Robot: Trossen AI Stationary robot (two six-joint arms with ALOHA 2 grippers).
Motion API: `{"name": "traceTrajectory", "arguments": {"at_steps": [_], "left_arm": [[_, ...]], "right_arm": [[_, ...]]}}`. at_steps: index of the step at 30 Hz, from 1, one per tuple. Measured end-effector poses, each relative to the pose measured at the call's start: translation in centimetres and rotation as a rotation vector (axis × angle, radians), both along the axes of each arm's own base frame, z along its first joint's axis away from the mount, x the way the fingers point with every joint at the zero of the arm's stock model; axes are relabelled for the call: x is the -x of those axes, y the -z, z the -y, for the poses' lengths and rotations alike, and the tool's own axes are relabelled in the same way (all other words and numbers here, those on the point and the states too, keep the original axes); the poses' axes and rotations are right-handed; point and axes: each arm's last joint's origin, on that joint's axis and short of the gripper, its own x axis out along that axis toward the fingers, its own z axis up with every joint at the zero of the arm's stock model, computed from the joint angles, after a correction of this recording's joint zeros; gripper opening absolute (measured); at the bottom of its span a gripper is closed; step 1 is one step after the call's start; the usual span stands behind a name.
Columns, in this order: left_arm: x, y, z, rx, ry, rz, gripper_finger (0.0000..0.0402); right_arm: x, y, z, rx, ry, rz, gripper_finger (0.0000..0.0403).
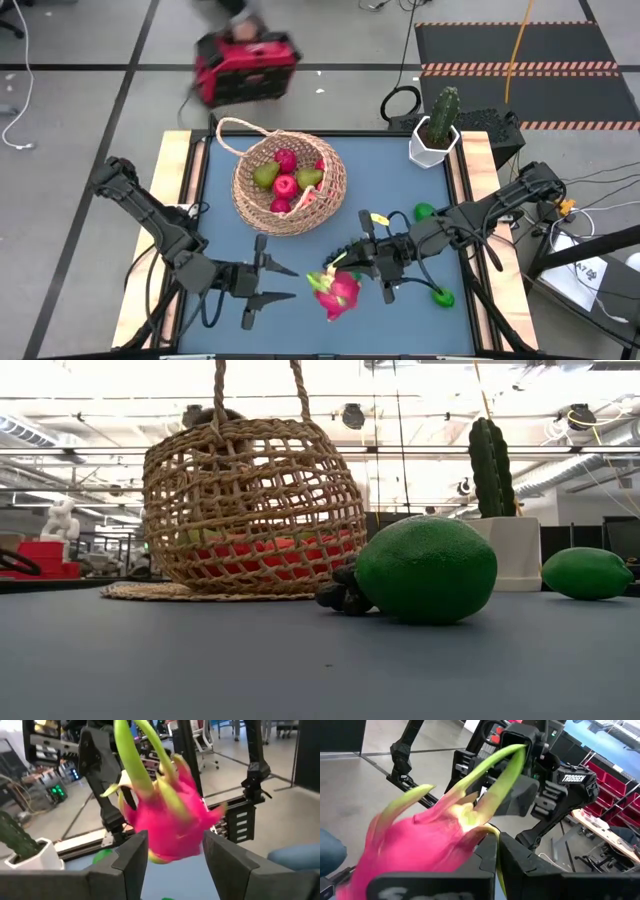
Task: Build produce basket
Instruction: Put the pink dragon fruit into the basket
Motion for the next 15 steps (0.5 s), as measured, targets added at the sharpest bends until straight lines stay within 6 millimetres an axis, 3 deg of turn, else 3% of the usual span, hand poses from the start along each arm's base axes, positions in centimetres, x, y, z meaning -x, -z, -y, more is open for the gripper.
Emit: {"name": "traceTrajectory", "arguments": {"at_steps": [9, 15], "left_arm": [[-2.3, 0.5, -1.3, 0.125, -0.045, 0.01, 0.0191], [-3.3, 0.6, -2.4, 0.174, -0.09, 0.018, 0.0191]], "right_arm": [[-0.1, 0.0, 0.5, 0.049, 0.172, 0.014, 0.0004], [-0.1, 0.0, 0.6, 0.067, 0.197, 0.016, 0.0004]]}}
